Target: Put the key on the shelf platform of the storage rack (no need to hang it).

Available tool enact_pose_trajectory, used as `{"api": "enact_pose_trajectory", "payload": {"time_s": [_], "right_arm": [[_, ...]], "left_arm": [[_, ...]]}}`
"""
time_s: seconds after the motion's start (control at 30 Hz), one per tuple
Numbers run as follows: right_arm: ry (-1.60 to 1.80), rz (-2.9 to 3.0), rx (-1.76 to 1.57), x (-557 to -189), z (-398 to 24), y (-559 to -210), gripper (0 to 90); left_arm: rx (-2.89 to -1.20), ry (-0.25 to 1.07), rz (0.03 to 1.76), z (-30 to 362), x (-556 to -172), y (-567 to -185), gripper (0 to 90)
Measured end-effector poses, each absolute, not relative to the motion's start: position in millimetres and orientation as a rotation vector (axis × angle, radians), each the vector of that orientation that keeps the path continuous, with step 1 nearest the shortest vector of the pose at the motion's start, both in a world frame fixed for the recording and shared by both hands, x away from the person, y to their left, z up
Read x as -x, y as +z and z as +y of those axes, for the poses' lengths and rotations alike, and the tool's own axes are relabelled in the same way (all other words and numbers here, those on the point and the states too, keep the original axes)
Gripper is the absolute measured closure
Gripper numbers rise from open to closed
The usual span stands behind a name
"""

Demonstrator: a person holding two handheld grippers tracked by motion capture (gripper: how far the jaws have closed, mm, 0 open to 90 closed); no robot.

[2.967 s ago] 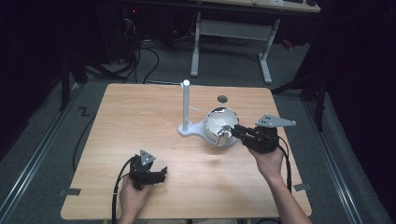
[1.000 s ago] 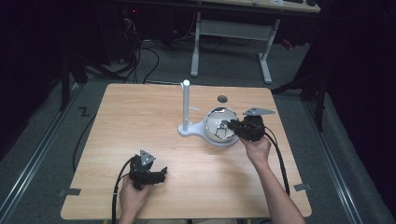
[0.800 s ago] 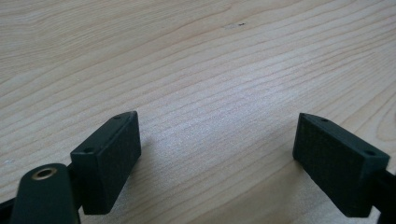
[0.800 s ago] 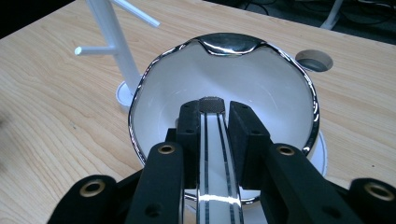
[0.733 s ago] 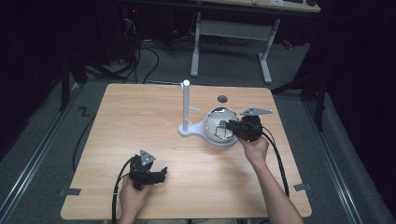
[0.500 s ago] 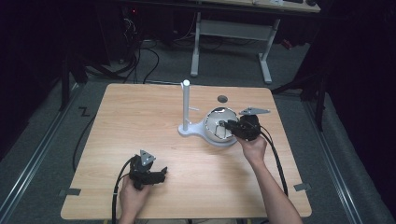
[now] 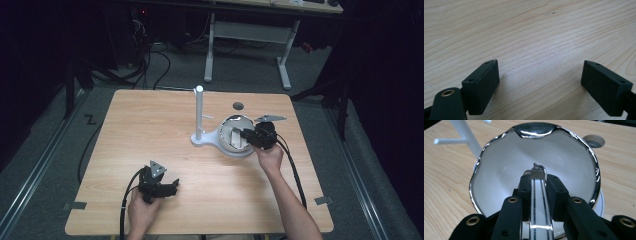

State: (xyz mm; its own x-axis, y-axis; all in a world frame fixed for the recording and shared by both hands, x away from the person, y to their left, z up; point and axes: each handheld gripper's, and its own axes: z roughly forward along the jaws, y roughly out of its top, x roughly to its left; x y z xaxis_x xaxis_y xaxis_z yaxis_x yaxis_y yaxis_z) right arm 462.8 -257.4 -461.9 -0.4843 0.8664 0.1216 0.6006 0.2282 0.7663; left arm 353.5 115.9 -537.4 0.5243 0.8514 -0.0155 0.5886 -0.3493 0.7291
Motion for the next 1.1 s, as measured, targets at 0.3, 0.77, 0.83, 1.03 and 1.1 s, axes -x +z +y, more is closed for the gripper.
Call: {"api": "enact_pose_trajectory", "payload": {"time_s": [0.3, 0.77, 0.83, 1.03, 1.1], "right_arm": [[1.104, 2.174, -1.372, -465, -255, -466, 71.4], [1.144, 2.160, -1.359, -455, -261, -454, 54.6], [1.148, 2.164, -1.359, -453, -264, -453, 54.9], [1.156, 2.152, -1.348, -444, -270, -444, 53.8], [1.160, 2.141, -1.346, -442, -273, -441, 53.0]], "left_arm": [[-2.071, 0.485, 1.166, 116, -353, -537, 15.4], [-2.071, 0.485, 1.166, 116, -353, -537, 15.4], [-2.071, 0.486, 1.165, 116, -353, -537, 15.5], [-2.071, 0.485, 1.166, 116, -353, -537, 15.4], [-2.071, 0.485, 1.166, 116, -353, -537, 15.4]]}}
